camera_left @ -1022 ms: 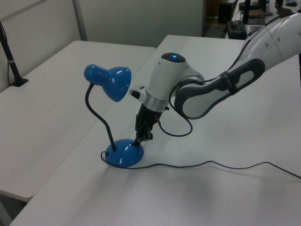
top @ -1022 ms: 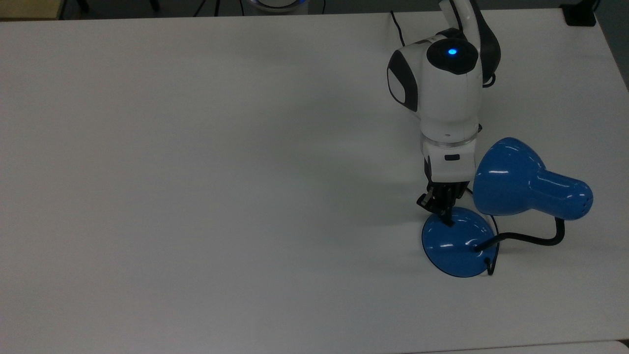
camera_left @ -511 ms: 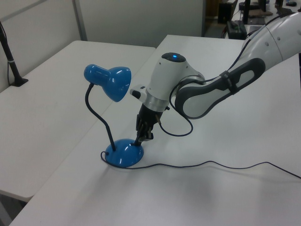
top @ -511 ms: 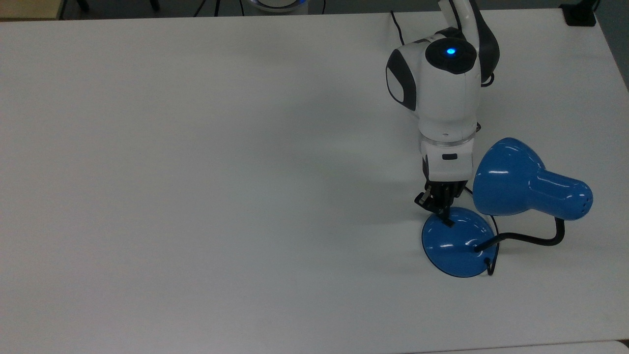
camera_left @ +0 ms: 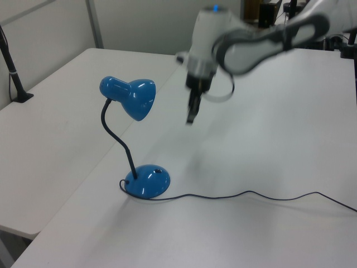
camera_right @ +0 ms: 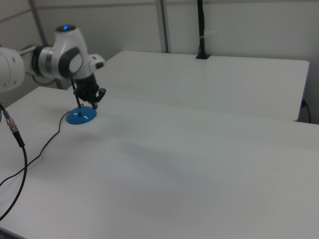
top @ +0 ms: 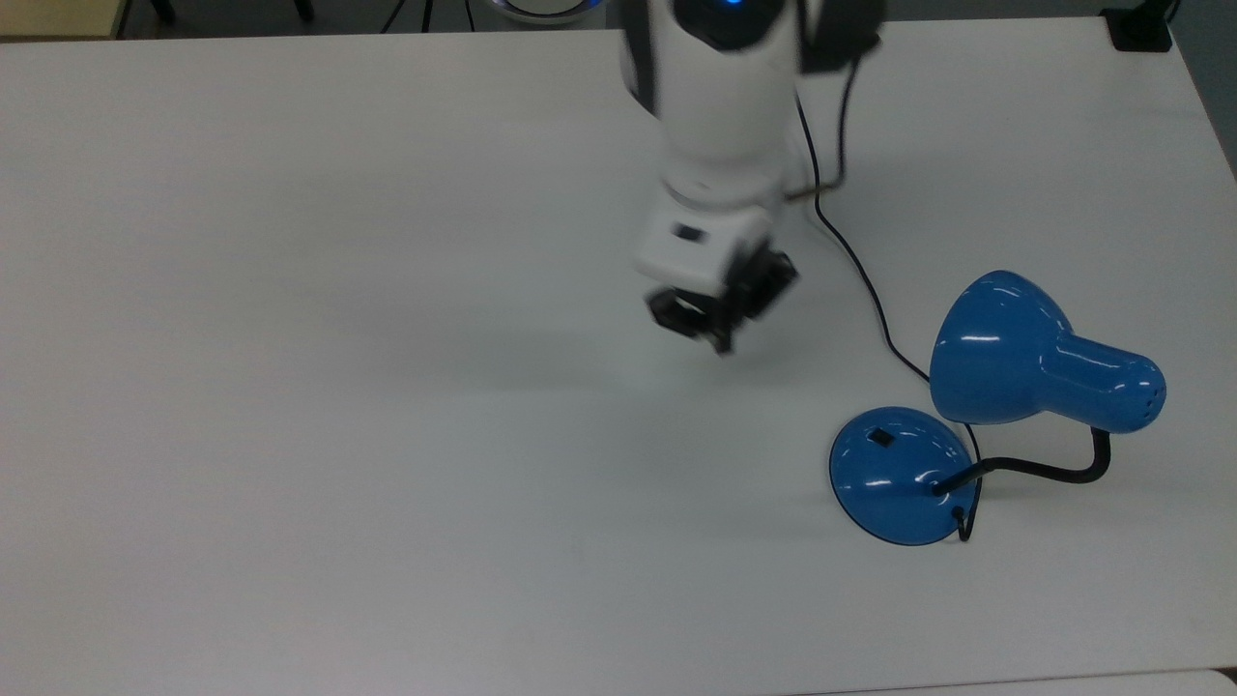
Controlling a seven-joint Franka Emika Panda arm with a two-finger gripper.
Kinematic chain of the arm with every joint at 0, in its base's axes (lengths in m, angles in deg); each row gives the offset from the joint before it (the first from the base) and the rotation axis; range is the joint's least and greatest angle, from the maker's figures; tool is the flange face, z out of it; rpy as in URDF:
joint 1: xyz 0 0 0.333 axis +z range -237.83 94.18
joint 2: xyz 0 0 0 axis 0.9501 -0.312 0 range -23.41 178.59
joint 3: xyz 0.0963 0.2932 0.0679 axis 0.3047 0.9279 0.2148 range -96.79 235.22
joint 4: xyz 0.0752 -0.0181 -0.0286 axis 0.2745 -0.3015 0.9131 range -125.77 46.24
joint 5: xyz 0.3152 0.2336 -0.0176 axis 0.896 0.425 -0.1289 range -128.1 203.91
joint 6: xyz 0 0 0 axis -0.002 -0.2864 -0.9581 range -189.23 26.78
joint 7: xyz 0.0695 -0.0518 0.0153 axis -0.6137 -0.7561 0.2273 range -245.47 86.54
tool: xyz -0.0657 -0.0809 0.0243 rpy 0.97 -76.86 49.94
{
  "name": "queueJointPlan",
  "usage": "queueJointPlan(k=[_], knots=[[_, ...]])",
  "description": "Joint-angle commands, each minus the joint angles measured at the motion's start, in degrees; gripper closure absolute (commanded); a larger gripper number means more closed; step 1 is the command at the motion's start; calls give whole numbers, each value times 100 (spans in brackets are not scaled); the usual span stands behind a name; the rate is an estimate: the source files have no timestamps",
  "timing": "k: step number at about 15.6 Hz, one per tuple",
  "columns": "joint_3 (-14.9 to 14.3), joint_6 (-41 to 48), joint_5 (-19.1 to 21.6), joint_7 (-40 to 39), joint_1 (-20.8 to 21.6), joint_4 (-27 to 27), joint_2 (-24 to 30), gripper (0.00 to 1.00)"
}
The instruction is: Turn off the lamp
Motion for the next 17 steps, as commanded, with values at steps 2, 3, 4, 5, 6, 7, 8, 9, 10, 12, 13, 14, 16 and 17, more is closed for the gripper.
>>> queueJointPlan(k=[2, 3, 4, 5, 6, 7, 8, 9, 10, 12, 13, 14, 16, 17], knots=[[561, 1344, -296, 426, -1355, -942, 1428, 91], [588, 1363, -287, 425, -1550, -1083, 1640, 81], [597, 1389, -287, 425, -1709, -1215, 1825, 68], [597, 1424, -296, 425, -1867, -1295, 2001, 17], [588, 1555, -296, 434, -1999, -1348, 2168, 0], [588, 1722, -296, 434, -2105, -1339, 2274, 0], [562, 1880, -296, 434, -2245, -1331, 2362, 0], [553, 1986, -296, 434, -2368, -1331, 2415, 0], [535, 2030, -304, 460, -2422, -1313, 2433, 0], [509, 2109, -304, 513, -2518, -1287, 2459, 0], [500, 2223, -313, 531, -2528, -1269, 2442, 0], [500, 2320, -357, 592, -2536, -1165, 2407, 0], [500, 2514, -392, 977, -2598, -988, 2354, 0], [500, 2532, -427, 1005, -2598, -988, 2363, 0]])
